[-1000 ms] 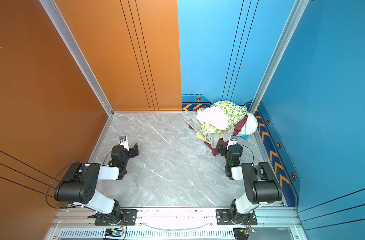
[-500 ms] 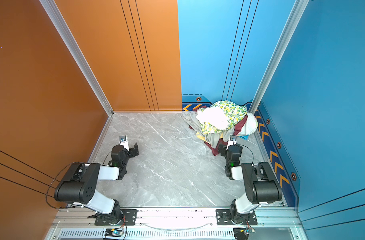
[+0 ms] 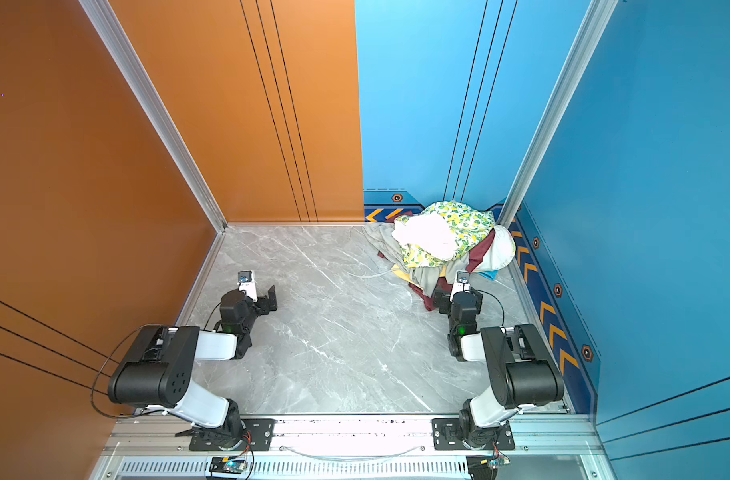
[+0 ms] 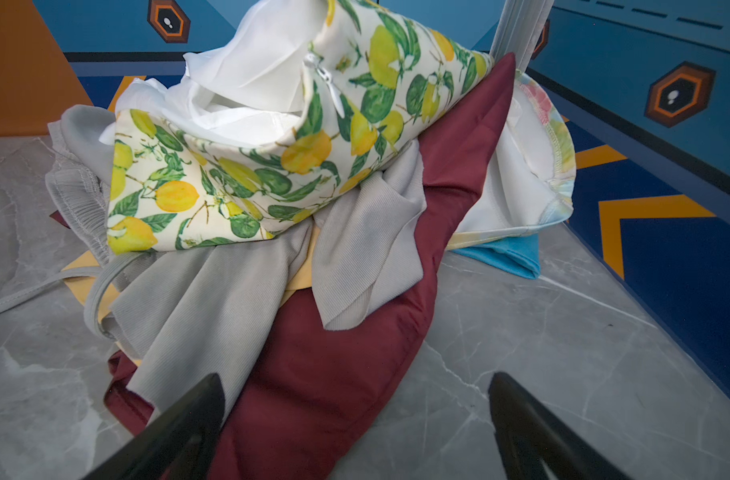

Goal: Pick out a specific cloth from the pile

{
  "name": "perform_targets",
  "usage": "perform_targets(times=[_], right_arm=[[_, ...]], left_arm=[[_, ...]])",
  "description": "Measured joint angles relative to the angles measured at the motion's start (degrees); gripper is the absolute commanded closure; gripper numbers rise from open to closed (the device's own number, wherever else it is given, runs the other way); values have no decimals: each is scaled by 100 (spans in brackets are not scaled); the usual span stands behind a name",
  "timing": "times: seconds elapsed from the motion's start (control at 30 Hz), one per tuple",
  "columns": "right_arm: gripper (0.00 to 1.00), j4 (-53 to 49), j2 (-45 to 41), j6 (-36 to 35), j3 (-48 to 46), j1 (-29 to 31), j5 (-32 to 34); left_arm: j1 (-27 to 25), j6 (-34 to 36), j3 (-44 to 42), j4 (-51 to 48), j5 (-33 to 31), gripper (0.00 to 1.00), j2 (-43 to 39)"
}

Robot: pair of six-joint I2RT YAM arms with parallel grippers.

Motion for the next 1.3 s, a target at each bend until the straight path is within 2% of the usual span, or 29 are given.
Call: perform_targets(times=[0.3,0.57,0.9,1.03,1.3], right_arm=[[0,568,0,-105,-365,31,37],[0,1220,0,-122,-697,28,61],[0,1641,-138,-122,-907,118,350],[0,1281,-763,-122,-907,247,566],[0,-422,-2398,-42,-658,389,960]], left_arm=[[-125,11,-39,0,13,2,-35],[-457,127,-140,-72,-334,2,-442],[-1281,686,-31,-772,-1045,2,-1320],[-1421,745,70,-1016,-1147,2,-1947],[-1694,662,361,-1357,-1283,2,-2719]])
